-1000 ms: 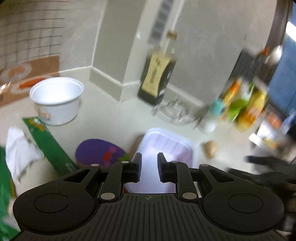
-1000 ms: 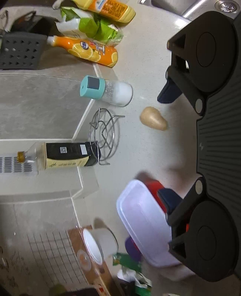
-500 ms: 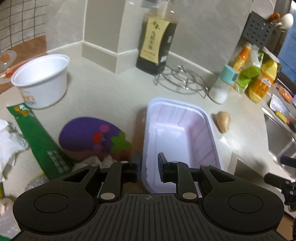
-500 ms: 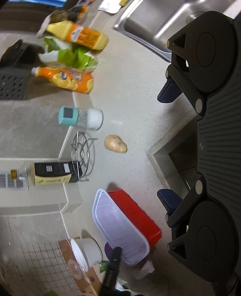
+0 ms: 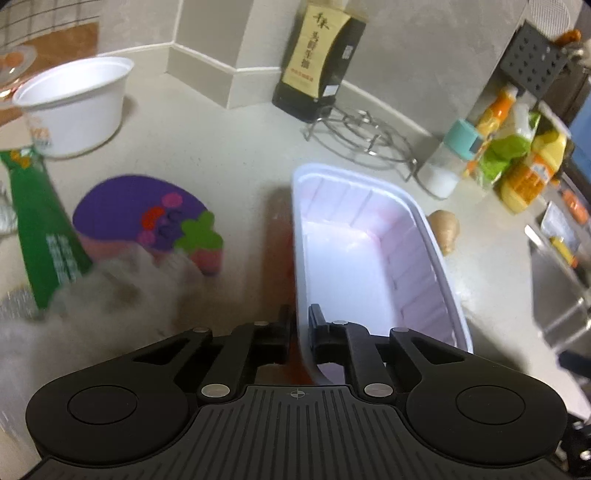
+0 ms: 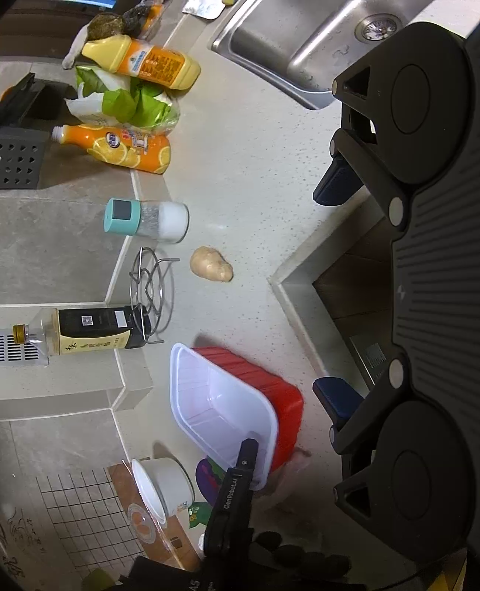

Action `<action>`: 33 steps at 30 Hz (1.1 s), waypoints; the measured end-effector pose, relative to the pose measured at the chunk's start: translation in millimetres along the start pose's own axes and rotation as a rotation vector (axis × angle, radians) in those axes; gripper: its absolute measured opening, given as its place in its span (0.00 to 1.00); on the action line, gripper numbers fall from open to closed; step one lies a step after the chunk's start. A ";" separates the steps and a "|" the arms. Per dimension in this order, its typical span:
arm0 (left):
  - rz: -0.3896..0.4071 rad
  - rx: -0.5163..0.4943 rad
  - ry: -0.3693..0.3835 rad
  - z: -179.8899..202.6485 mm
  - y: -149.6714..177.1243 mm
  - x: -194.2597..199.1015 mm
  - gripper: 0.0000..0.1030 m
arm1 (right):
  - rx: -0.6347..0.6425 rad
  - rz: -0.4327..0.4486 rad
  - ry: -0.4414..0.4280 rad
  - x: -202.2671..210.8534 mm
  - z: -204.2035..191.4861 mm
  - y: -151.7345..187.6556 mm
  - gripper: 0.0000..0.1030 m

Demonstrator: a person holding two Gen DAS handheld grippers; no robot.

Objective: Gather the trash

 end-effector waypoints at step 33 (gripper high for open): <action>0.312 0.356 -0.490 -110.6 129.5 262.9 0.11 | 0.222 -0.002 -0.527 -74.4 -218.1 -48.1 0.99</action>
Point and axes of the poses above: each gripper's, at about its wrist camera, not at the fingertips, and x roughly against the way its jaws point, z to its right, y to its underside, the point moved 3 cm from there along -x, roughly the way its jaws point, and after that the axes turned 10 degrees about z, right-handed, at the moved point
